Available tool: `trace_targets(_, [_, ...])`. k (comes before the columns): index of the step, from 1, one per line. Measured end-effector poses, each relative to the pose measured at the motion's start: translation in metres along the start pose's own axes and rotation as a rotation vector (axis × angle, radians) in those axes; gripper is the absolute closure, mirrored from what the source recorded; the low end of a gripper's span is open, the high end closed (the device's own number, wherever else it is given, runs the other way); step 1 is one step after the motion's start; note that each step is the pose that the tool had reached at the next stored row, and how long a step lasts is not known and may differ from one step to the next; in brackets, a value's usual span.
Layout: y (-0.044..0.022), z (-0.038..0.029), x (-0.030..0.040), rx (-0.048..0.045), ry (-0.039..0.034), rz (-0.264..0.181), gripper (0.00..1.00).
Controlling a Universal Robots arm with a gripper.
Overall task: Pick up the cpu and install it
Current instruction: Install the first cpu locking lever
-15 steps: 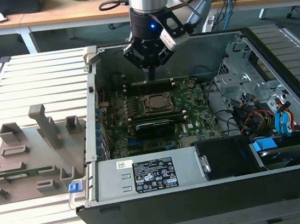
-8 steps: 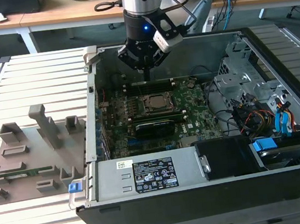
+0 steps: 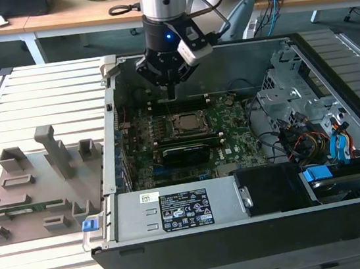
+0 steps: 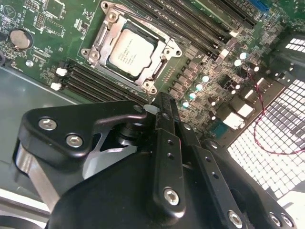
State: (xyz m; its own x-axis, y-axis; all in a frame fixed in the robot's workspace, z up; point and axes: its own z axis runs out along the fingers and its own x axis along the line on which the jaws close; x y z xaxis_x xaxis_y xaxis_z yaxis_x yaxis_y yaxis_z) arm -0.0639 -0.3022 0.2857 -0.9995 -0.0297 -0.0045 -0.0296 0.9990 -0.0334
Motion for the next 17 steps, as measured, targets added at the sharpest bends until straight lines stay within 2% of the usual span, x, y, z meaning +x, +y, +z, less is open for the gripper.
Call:
trace_targets(7, [0.0006,0.0048,0.0075,-0.0001,-0.0001,0.000,0.89])
trace_targets(10, [0.0028,0.0071,0.0124,0.0001,0.0001,0.000,0.89])
trace_targets(12, [0.0071,0.0089,0.0173,-0.0001,-0.0001,-0.001,0.89])
trace_targets(14, [0.0159,0.0109,0.0277,-0.0002,-0.0004,-0.008,0.89])
trace_targets(16, [0.0189,0.0123,0.0300,-0.0001,-0.0004,-0.011,0.89])
trace_targets(17, [0.0206,0.0154,0.0301,-0.0018,-0.0007,-0.012,0.89])
